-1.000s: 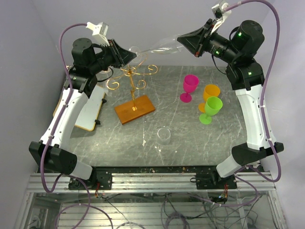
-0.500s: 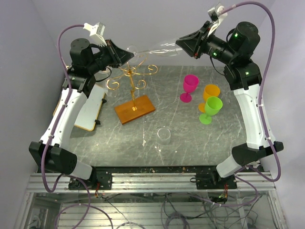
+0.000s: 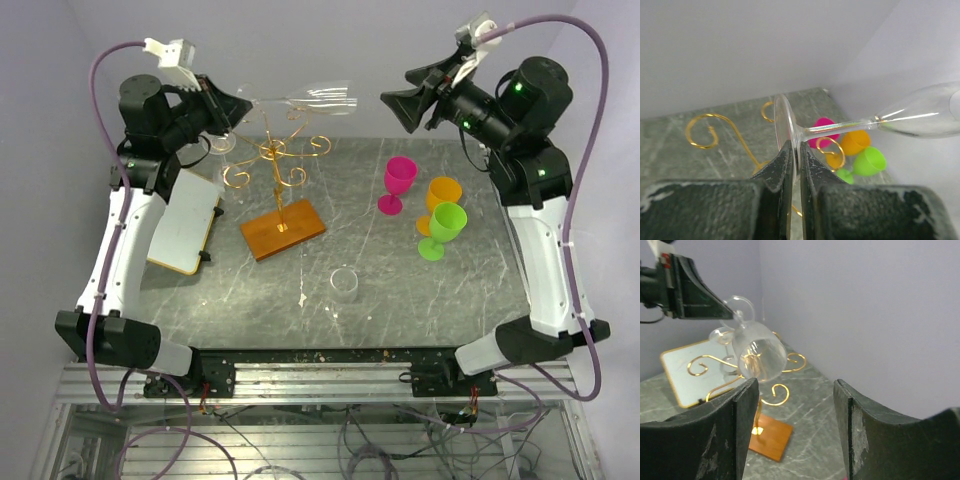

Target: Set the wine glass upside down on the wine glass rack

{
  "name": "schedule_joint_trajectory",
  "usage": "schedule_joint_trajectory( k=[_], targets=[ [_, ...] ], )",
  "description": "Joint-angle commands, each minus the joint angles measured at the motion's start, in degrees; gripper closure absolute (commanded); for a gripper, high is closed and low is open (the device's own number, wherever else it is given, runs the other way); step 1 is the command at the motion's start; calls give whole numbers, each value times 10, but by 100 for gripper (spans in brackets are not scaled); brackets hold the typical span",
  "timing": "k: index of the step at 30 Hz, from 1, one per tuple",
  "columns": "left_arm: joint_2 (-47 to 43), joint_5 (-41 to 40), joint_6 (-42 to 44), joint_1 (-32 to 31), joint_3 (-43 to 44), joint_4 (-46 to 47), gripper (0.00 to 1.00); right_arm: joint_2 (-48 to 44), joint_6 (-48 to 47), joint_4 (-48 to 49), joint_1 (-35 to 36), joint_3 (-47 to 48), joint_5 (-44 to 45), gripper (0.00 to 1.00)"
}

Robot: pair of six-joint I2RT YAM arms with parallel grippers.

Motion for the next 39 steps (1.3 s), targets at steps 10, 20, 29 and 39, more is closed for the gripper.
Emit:
schedule_joint_trajectory(
  k=[10, 20, 29, 39],
  targets=[
    [-59, -297, 239, 37, 98, -81, 93, -93, -138, -30, -2, -147, 196, 4],
    [-56, -517, 473, 38, 108, -50, 93, -149, -196, -22, -6, -332, 129, 3],
    [-13, -583, 663, 38, 112, -46, 93, -185, -240, -4, -36, -463, 69, 4],
    [37, -560, 804, 17, 103, -77, 93, -224, -264, 10, -95, -571, -57, 4]
  ],
)
